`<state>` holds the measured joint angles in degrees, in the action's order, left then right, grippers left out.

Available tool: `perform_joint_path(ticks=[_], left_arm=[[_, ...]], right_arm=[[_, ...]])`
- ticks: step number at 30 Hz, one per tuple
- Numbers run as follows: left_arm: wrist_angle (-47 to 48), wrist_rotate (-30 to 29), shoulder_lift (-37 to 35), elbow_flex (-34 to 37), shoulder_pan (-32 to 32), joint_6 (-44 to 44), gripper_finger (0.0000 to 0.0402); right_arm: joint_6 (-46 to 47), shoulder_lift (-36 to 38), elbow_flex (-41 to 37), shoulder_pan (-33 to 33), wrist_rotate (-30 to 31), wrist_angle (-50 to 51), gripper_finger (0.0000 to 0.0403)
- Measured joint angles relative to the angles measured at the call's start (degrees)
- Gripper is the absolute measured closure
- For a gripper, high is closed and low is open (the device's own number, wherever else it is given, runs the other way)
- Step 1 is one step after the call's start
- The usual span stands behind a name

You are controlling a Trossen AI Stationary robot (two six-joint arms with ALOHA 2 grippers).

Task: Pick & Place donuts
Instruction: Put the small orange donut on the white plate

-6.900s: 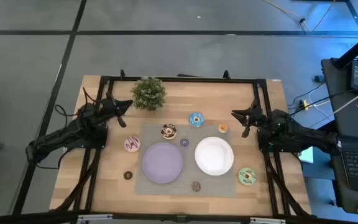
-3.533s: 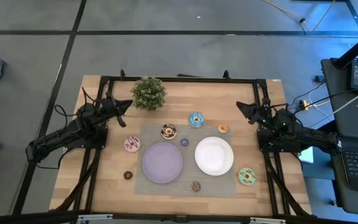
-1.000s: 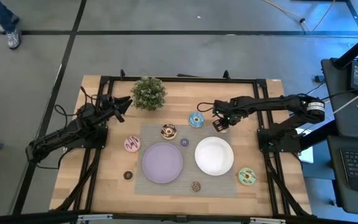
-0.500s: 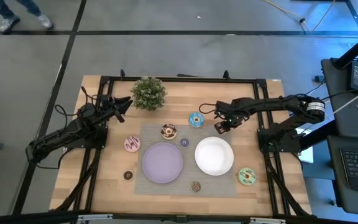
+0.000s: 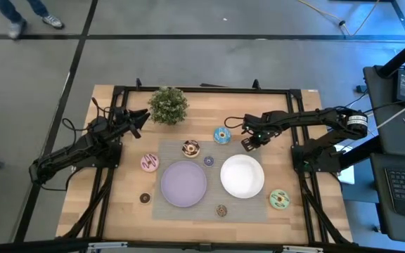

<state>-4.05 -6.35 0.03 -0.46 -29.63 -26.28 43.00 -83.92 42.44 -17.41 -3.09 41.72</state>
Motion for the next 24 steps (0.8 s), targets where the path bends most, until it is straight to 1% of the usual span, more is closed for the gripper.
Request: perform_joint_path(ticks=[9,15,18,24], left_arm=[[0.0,0.0,0.0,0.0,0.0,0.0,0.0250],[0.0,0.0,0.0,0.0,0.0,0.0,0.0250],[0.0,0.0,0.0,0.0,0.0,0.0,0.0247],[0.0,0.0,0.0,0.0,0.0,0.0,0.0249]], right_arm=[[0.0,0.0,0.0,0.0,0.0,-1.1,0.0368],[-1.4,0.2,0.0,0.0,0.0,-0.2,0.0392],[-1.5,1.0,0.0,0.0,0.4,0.9,0.0393],[-1.2,3.2,0.4,0.0,0.4,1.6,0.0382]])
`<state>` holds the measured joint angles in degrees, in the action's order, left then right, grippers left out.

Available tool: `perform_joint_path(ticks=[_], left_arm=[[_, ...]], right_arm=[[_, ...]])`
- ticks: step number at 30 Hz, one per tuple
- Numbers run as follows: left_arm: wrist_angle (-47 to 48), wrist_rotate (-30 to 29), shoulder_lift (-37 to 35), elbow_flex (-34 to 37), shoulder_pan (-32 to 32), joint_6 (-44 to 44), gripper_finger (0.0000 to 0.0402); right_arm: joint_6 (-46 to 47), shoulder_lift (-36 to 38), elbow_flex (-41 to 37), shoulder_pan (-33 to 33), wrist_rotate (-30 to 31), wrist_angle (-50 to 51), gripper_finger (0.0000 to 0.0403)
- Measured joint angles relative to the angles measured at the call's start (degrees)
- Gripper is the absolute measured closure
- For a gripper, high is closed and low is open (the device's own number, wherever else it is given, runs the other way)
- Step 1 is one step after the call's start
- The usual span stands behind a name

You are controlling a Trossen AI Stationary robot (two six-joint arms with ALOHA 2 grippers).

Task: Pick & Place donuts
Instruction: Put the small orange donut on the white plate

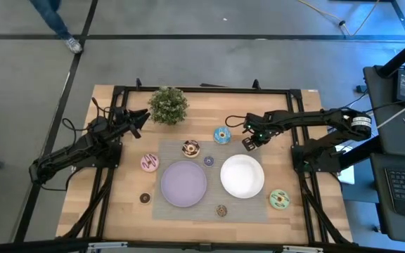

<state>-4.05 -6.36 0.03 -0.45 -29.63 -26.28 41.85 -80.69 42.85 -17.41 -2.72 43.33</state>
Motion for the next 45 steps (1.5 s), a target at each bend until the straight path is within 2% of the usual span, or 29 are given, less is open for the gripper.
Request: perform_joint_path(ticks=[7,12,21,26,45], left_arm=[[0.0,0.0,0.0,0.0,0.0,0.0,0.0249],[0.0,0.0,0.0,0.0,0.0,0.0,0.0247],[0.0,0.0,0.0,0.0,0.0,0.0,0.0247],[0.0,0.0,0.0,0.0,0.0,0.0,0.0250],[-0.4,-0.1,0.0,0.0,0.0,0.0,0.0251]], right_arm=[[-1.7,3.0,6.6,1.3,-2.8,3.4,0.0393],[-1.1,3.3,11.7,6.5,-6.0,3.9,0.0388],[13.8,3.2,9.9,20.0,-3.8,1.1,0.0390],[20.8,1.2,8.1,24.5,0.4,-0.7,0.0388],[22.2,-7.3,7.5,25.2,0.1,-6.0,0.0379]])
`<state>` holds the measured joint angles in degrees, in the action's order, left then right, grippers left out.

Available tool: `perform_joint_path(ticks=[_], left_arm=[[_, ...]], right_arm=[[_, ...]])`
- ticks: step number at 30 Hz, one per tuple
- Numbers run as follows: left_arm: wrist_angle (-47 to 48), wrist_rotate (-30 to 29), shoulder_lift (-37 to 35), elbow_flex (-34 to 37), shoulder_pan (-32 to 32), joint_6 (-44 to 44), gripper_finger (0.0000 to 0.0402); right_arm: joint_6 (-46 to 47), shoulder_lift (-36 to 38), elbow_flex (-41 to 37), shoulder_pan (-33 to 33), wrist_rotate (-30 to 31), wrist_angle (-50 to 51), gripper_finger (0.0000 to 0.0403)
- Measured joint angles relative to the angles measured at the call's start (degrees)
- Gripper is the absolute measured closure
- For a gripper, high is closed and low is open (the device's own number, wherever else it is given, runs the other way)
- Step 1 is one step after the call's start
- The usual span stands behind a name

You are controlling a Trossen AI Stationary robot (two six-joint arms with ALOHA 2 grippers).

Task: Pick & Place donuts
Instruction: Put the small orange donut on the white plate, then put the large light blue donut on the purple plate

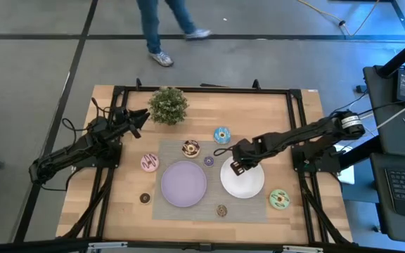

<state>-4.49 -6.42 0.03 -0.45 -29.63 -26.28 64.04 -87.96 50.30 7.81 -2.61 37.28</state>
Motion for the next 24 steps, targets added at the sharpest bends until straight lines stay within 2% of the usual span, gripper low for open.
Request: perform_joint_path(ticks=[10,17,24], left_arm=[[0.0,0.0,0.0,0.0,0.0,0.0,0.0247],[0.0,0.0,0.0,0.0,0.0,0.0,0.0249],[-0.1,0.1,0.0,0.0,0.0,0.0,0.0247]], right_arm=[[-0.2,-0.4,0.1,0.0,0.0,0.0,0.0327],[-0.1,1.5,3.7,0.0,-0.3,8.0,0.0307],[4.1,6.0,7.4,4.4,-8.7,17.4,0.0306]])
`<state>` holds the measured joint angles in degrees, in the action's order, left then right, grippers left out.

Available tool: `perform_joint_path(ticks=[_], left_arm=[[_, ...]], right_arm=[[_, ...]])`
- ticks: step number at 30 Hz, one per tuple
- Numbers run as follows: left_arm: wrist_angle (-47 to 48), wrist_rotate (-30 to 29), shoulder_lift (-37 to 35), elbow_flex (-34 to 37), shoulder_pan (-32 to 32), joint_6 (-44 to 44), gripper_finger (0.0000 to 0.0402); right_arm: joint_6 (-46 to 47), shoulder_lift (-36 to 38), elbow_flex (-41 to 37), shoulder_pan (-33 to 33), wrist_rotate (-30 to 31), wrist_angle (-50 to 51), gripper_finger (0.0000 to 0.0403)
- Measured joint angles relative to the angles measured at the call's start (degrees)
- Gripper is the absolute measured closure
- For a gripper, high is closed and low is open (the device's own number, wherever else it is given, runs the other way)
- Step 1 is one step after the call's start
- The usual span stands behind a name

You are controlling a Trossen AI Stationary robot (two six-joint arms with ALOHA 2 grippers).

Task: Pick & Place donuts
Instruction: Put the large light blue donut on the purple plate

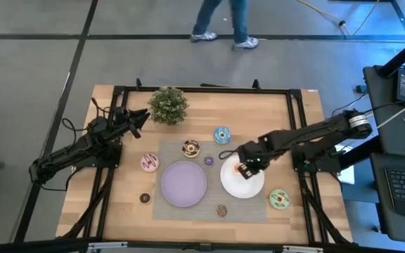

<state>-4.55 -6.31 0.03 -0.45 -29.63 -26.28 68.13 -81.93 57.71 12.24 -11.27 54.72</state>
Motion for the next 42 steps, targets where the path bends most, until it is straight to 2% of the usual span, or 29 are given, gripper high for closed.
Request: perform_joint_path(ticks=[7,13,16,19,22,25,31,34,39,42], left_arm=[[-0.2,-0.1,0.0,0.0,0.0,-3.0,0.0251],[-0.9,-0.4,0.0,0.0,0.0,-3.2,0.0250],[-0.9,-0.5,0.0,0.0,0.0,-6.0,0.0252],[-0.9,-0.5,0.0,0.0,0.0,-9.0,0.0253],[-0.9,-0.5,0.0,0.0,0.0,-10.1,0.0252],[-0.9,-1.3,0.0,0.0,0.0,-10.3,0.0252],[-0.9,-2.2,0.0,0.0,0.0,-12.1,0.0253],[-0.9,-2.4,0.0,0.0,0.0,-12.1,0.0251],[-0.9,-4.1,0.0,0.0,0.0,-12.2,0.0254],[-0.9,-4.1,0.0,0.0,0.0,-12.2,0.0253]], right_arm=[[14.6,3.5,0.1,11.8,-0.6,6.2,0.0306],[29.6,3.8,0.1,23.9,-0.4,5.8,0.0306],[38.0,3.8,0.1,29.9,-0.2,5.8,0.0306],[46.9,3.8,0.1,35.4,3.0,5.9,0.0306],[53.1,3.5,0.1,39.8,9.2,6.5,0.0306],[54.0,2.8,0.1,41.9,12.1,6.4,0.0306],[56.2,0.2,0.0,42.2,11.0,9.0,0.0294],[56.3,-1.2,0.0,42.2,10.8,9.1,0.0263],[58.0,-4.0,0.0,42.5,9.9,9.0,0.0187],[62.1,-5.3,0.0,42.9,8.5,9.0,0.0151]])
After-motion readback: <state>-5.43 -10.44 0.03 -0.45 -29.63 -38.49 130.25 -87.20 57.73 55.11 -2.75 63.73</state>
